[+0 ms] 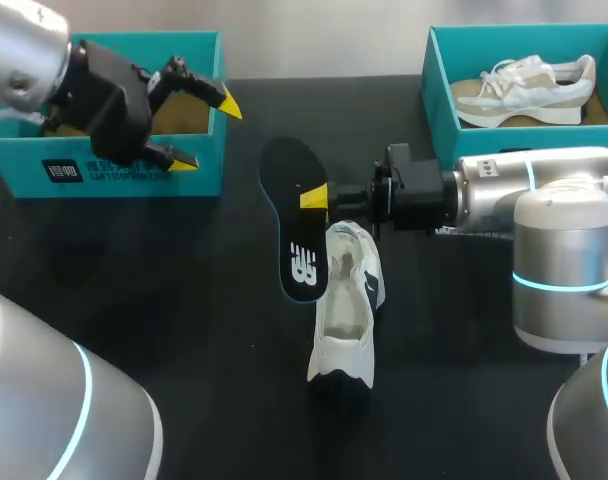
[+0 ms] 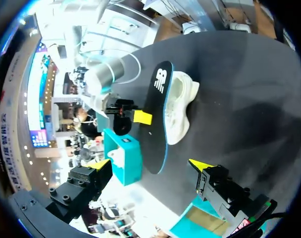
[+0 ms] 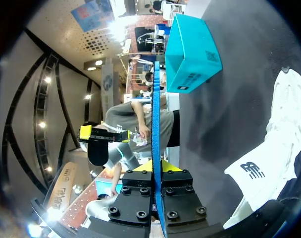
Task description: Take the shoe out of the shoebox, open the shoe tongue, remove and reinsert the insole, then place the shoe into the shoebox
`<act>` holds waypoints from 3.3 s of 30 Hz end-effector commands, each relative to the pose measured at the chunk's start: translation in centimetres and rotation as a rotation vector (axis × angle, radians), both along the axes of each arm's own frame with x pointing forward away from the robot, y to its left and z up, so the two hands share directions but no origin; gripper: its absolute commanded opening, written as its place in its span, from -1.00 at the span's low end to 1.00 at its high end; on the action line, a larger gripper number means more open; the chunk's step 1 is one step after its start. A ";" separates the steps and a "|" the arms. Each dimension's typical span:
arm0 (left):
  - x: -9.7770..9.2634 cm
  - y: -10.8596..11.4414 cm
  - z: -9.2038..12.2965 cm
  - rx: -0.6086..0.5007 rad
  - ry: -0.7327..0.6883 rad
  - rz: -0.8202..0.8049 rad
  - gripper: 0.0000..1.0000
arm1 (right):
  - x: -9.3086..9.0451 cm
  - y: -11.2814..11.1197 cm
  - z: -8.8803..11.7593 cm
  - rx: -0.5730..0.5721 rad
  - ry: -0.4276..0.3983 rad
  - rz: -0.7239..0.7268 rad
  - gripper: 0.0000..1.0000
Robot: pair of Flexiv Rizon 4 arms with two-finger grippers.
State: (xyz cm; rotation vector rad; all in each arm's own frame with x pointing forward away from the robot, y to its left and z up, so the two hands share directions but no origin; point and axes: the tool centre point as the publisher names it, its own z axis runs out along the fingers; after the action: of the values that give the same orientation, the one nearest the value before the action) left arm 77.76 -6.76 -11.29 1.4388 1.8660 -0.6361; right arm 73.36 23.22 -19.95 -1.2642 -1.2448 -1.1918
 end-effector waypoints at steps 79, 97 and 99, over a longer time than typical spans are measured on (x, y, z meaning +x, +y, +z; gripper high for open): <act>1.7 -9.6 -8.5 -0.614 -0.281 -0.051 0.51 | 0.0 0.2 0.0 -0.002 0.000 -0.002 -1.00; 1.4 -10.1 -9.2 -0.603 -0.276 -0.058 -0.16 | 0.0 0.2 0.0 -0.002 0.000 -0.002 -1.00; 1.4 -10.2 -9.4 -0.602 -0.276 -0.055 -0.25 | 0.0 0.2 0.0 -0.002 0.000 -0.002 -1.00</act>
State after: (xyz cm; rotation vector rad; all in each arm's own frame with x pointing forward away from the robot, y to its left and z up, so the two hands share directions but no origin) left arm 79.27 -16.78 -20.53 1.1129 1.2746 -0.8885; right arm 73.43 23.28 -19.98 -1.2634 -1.2443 -1.1918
